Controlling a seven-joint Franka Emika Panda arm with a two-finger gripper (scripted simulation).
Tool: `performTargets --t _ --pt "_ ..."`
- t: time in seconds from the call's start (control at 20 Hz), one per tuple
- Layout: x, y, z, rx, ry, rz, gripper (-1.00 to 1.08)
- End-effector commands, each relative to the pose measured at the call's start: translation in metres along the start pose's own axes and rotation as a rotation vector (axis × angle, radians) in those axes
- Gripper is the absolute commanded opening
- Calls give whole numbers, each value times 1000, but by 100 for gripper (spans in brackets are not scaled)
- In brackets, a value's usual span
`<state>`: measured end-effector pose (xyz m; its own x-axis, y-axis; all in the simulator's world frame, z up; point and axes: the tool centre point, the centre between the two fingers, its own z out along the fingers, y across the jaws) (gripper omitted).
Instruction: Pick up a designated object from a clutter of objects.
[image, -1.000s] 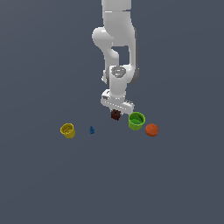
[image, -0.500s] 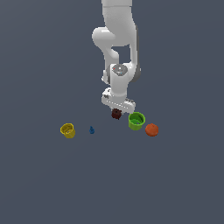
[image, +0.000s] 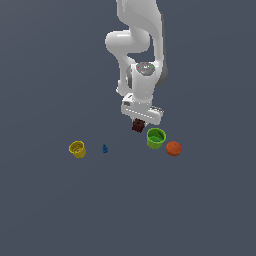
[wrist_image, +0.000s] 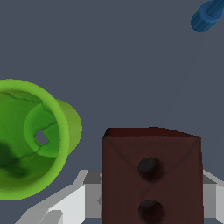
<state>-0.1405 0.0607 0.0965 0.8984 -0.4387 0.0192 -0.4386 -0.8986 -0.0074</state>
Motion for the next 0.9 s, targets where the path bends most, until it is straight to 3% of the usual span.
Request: performTargets --t 0.0,0.85 --pt "-2 -10 -18 0 0 0 -100" --pt "-14 -87 -149 -4 -9 -2 -100"
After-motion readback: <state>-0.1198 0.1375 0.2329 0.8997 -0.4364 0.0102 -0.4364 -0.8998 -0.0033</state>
